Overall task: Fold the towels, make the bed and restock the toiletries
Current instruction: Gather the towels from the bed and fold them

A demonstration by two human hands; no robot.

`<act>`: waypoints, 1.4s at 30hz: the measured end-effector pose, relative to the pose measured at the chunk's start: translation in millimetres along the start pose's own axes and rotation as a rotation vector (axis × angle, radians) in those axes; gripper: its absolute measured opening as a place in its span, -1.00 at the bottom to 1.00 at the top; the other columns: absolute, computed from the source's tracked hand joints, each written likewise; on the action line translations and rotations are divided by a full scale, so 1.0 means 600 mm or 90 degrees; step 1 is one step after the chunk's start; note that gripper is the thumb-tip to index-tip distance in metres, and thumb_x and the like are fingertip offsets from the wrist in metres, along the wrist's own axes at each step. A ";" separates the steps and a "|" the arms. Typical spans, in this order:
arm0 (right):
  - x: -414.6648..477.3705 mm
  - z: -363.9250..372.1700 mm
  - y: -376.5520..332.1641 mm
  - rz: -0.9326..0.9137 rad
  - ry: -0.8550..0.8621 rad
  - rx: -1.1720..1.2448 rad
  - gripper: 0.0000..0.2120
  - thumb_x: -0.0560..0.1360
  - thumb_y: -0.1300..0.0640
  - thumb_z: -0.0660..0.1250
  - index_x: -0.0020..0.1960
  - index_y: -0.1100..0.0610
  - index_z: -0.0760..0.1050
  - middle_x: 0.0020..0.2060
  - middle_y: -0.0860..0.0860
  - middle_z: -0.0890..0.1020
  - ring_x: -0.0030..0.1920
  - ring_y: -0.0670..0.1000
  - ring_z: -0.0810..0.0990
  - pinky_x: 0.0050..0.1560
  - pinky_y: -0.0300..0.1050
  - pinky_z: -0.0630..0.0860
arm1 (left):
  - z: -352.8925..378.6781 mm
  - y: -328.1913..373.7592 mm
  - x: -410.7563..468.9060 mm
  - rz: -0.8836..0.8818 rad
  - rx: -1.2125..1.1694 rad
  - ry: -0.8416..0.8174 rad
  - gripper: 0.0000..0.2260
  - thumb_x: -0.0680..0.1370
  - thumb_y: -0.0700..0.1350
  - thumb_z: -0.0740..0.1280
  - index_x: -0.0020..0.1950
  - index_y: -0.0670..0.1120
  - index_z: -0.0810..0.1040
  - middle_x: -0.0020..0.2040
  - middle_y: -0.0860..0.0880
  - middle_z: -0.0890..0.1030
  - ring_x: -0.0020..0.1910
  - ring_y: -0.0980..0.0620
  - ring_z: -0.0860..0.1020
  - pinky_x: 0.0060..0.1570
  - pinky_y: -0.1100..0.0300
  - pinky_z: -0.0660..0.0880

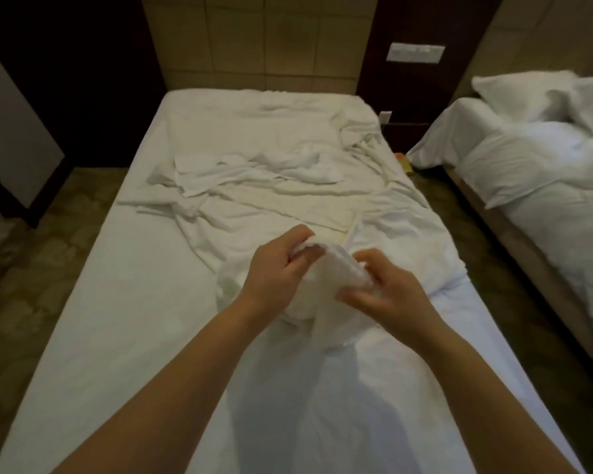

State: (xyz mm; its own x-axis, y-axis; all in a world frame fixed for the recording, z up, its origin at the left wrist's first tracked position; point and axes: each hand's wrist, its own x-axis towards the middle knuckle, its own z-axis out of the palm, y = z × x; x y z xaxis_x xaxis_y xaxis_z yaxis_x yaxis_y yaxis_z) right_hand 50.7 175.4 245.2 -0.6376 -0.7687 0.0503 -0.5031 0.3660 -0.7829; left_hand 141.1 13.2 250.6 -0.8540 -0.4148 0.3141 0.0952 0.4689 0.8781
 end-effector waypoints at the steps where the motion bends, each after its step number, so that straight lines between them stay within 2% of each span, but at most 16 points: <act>1: -0.024 -0.004 0.007 0.043 -0.011 0.002 -0.83 0.44 -0.18 0.34 -0.06 -0.15 0.45 -0.17 -0.06 0.61 -0.15 -0.02 0.59 -0.11 -0.18 0.55 | -0.003 0.025 -0.010 0.001 -0.005 -0.004 -0.80 0.47 -0.03 0.25 -0.29 -0.11 0.40 -0.39 0.08 0.38 -0.36 0.20 0.35 -0.33 0.35 0.28; 4: -0.087 -0.018 0.001 0.111 0.084 0.023 -0.83 0.56 0.01 0.27 -0.11 0.07 0.56 -0.25 -0.07 0.60 -0.16 0.01 0.56 -0.11 -0.22 0.50 | -0.017 0.076 -0.046 0.002 0.073 -0.084 -0.71 0.49 0.01 0.34 -0.28 -0.17 0.42 -0.39 0.05 0.39 -0.37 0.19 0.34 -0.33 0.31 0.26; 8: -0.146 -0.068 -0.064 0.002 0.238 -0.014 -0.75 0.57 0.01 0.24 -0.14 0.16 0.55 -0.29 -0.02 0.57 -0.25 -0.03 0.51 -0.26 -0.47 0.37 | -0.033 0.118 -0.109 -0.089 0.076 -0.128 -0.76 0.53 -0.08 0.35 -0.27 -0.16 0.44 -0.37 0.05 0.41 -0.39 0.20 0.34 -0.32 0.29 0.25; 10: -0.168 -0.096 -0.093 0.007 0.224 -0.025 -0.85 0.55 0.04 0.31 -0.01 0.11 0.53 -0.16 -0.08 0.56 -0.14 -0.08 0.50 -0.24 -0.49 0.33 | -0.024 0.138 -0.150 -0.135 0.050 -0.110 -0.73 0.55 -0.08 0.33 -0.33 -0.10 0.42 -0.40 0.05 0.38 -0.42 0.18 0.32 -0.33 0.24 0.25; 13: -0.218 -0.116 -0.093 0.030 0.211 -0.065 -0.74 0.50 -0.03 0.36 0.12 0.06 0.47 -0.02 -0.07 0.51 -0.02 -0.05 0.47 -0.19 -0.39 0.33 | 0.000 0.184 -0.208 -0.160 0.069 -0.017 -0.78 0.55 -0.06 0.33 -0.29 -0.08 0.55 -0.39 0.07 0.47 -0.41 0.19 0.39 -0.36 0.33 0.30; 15: -0.272 -0.114 -0.070 0.030 0.195 -0.099 -0.76 0.50 -0.05 0.36 0.08 0.04 0.47 -0.08 -0.06 0.53 -0.08 -0.03 0.50 -0.21 -0.34 0.36 | 0.014 0.216 -0.242 -0.157 0.070 0.053 -0.78 0.55 -0.07 0.33 -0.23 -0.16 0.61 -0.34 0.02 0.52 -0.38 0.18 0.42 -0.33 0.36 0.31; 17: -0.334 -0.104 -0.017 0.068 0.149 -0.147 -0.79 0.54 -0.07 0.28 0.05 0.05 0.49 -0.11 -0.01 0.58 -0.08 0.04 0.55 -0.15 -0.21 0.41 | 0.025 0.246 -0.274 -0.169 0.033 0.119 -0.74 0.55 -0.07 0.32 -0.20 -0.25 0.59 -0.30 -0.05 0.50 -0.31 0.09 0.41 -0.25 0.24 0.31; 21: -0.462 -0.099 0.060 0.181 0.123 -0.226 -0.76 0.61 -0.06 0.12 -0.04 0.05 0.48 -0.10 0.08 0.63 -0.08 0.11 0.58 -0.11 -0.12 0.40 | 0.053 0.293 -0.333 -0.205 0.019 0.164 -0.78 0.57 -0.05 0.30 -0.23 -0.13 0.47 -0.29 -0.10 0.41 -0.28 0.04 0.35 -0.25 0.17 0.25; 23: -0.502 -0.117 0.059 0.187 0.142 -0.241 -0.79 0.60 -0.09 0.15 -0.07 0.01 0.44 -0.17 0.01 0.58 -0.12 0.07 0.55 -0.20 -0.17 0.35 | 0.059 0.306 -0.357 -0.228 0.041 0.190 -0.78 0.58 -0.05 0.29 -0.22 -0.13 0.48 -0.31 -0.08 0.44 -0.31 0.03 0.39 -0.29 0.16 0.30; 27: -0.547 -0.154 0.029 0.184 0.113 -0.184 -0.76 0.53 -0.09 0.29 -0.09 0.09 0.49 -0.15 0.02 0.60 -0.13 0.06 0.56 -0.14 -0.12 0.47 | 0.043 0.316 -0.381 -0.291 0.009 0.248 -0.81 0.60 -0.04 0.24 -0.05 -0.14 0.54 -0.13 -0.08 0.56 -0.03 -0.07 0.52 -0.04 0.12 0.40; 29: -0.566 -0.159 -0.006 0.185 0.123 -0.022 -0.79 0.51 -0.05 0.33 -0.03 0.09 0.53 -0.12 0.03 0.61 -0.08 0.07 0.58 -0.15 -0.14 0.49 | 0.036 0.327 -0.384 -0.306 0.037 0.219 -0.74 0.62 -0.04 0.20 0.10 -0.20 0.55 -0.03 -0.08 0.56 0.07 -0.08 0.51 0.02 0.15 0.39; 31: -0.576 -0.150 -0.062 0.175 0.159 0.090 -0.70 0.47 -0.07 0.37 0.16 -0.02 0.47 -0.04 -0.01 0.58 -0.06 0.02 0.58 -0.17 -0.20 0.50 | 0.044 0.344 -0.391 -0.292 0.079 0.133 -0.67 0.63 -0.06 0.19 0.23 -0.26 0.52 0.14 -0.17 0.57 0.15 -0.11 0.51 0.14 0.09 0.43; 33: -0.573 -0.125 -0.126 0.094 0.162 0.067 -0.49 0.45 -0.07 0.40 0.35 -0.15 0.33 -0.01 0.03 0.57 -0.06 0.03 0.58 -0.11 -0.18 0.52 | 0.069 0.363 -0.410 -0.237 0.072 0.019 -0.72 0.61 -0.07 0.23 0.12 -0.25 0.59 0.03 -0.21 0.62 0.03 -0.10 0.56 0.08 0.07 0.46; 36: -0.557 -0.074 -0.207 -0.022 0.046 -0.036 -0.31 0.45 -0.02 0.42 0.48 -0.16 0.16 0.20 0.01 0.54 0.10 -0.03 0.54 0.11 -0.19 0.47 | 0.088 0.394 -0.451 -0.165 0.003 -0.116 -0.79 0.59 -0.12 0.25 -0.16 -0.09 0.63 -0.23 -0.05 0.61 -0.19 0.01 0.54 -0.10 0.11 0.48; 38: -0.544 -0.051 -0.233 -0.019 -0.006 -0.085 -0.37 0.43 -0.02 0.45 0.43 -0.08 0.28 0.20 -0.06 0.53 0.18 -0.07 0.49 0.08 -0.30 0.40 | 0.070 0.396 -0.467 -0.131 -0.013 -0.120 -0.77 0.59 -0.16 0.26 -0.22 0.04 0.61 -0.28 0.05 0.61 -0.23 0.09 0.55 -0.13 0.15 0.48; 42: -0.537 -0.008 -0.253 0.043 0.004 -0.169 -0.61 0.44 -0.11 0.41 0.15 0.07 0.48 -0.09 -0.05 0.56 -0.10 -0.08 0.52 -0.06 -0.23 0.45 | 0.021 0.373 -0.486 -0.078 0.052 -0.120 -0.84 0.53 -0.11 0.35 -0.24 0.05 0.60 -0.32 0.03 0.58 -0.29 0.14 0.49 -0.19 0.22 0.42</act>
State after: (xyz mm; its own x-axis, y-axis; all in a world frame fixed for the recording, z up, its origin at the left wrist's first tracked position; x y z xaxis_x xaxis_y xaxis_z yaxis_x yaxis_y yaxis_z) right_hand 329.6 369.8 351.1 -0.6780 -0.7350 0.0084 -0.5941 0.5412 -0.5951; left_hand 405.0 248.8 351.2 -0.9376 -0.3232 0.1278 -0.0498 0.4888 0.8710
